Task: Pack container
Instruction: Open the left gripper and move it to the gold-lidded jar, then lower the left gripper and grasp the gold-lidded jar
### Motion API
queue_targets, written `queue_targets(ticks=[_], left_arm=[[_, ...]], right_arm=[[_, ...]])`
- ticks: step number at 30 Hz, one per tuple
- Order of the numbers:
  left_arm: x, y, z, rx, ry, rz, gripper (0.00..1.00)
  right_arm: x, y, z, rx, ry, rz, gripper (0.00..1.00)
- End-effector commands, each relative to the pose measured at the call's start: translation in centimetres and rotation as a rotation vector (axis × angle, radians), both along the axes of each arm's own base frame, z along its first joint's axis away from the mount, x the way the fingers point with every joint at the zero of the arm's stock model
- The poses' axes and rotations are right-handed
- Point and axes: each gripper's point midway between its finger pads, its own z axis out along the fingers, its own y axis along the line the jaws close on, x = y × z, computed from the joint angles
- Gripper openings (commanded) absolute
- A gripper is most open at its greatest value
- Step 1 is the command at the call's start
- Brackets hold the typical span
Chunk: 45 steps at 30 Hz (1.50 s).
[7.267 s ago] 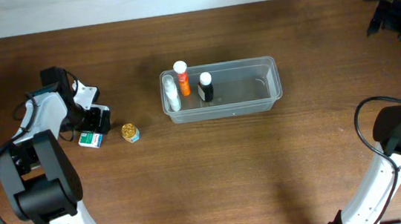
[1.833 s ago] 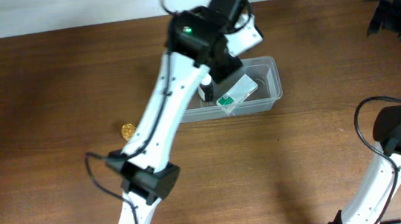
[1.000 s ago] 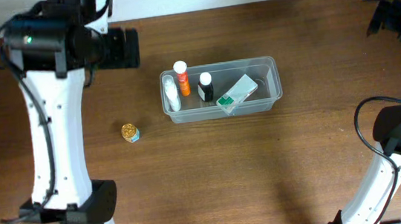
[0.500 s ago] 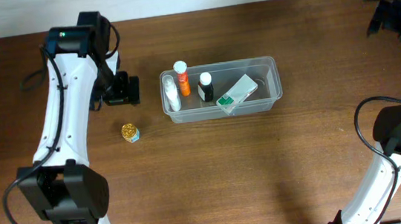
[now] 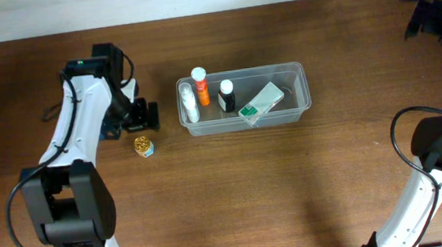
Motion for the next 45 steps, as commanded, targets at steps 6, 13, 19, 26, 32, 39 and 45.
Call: queue_targets(ticks=[6,13,19,26,32,39,45], left_arm=[[-0.7,0.8,-1.9,0.034,0.017,0.076,0.99],[-1.1,0.9,-2.3,0.041,0.028,0.076,0.99],[-1.9,0.9,-3.8,0.042,0.047,0.075,0.99],[-2.0,0.9,-5.2,0.041,0.035,0.075,0.99],[-1.2,0.9,-5.4,0.038,0.004,0.076,0.99],[-1.4,0.9,-6.5,0.041,0.034,0.076,0.99],[-1.6,0.9,-7.5,0.043,0.062,0.075,0.99]], right_arm=[[-0.5,0.3,1.3,-0.015,-0.02,-0.006,0.98],[-0.5,0.3,1.3,-0.015,-0.02,-0.006,0.98],[-0.5,0.3,1.3,-0.015,-0.02,-0.006,0.98],[-0.5,0.3,1.3,-0.015,-0.02,-0.006,0.98],[-0.5,0.3,1.3,-0.015,-0.02,-0.006,0.98],[-0.5,0.3,1.3,-0.015,-0.02,-0.006,0.98],[-0.5,0.3,1.3,-0.015,-0.02,-0.006,0.98]])
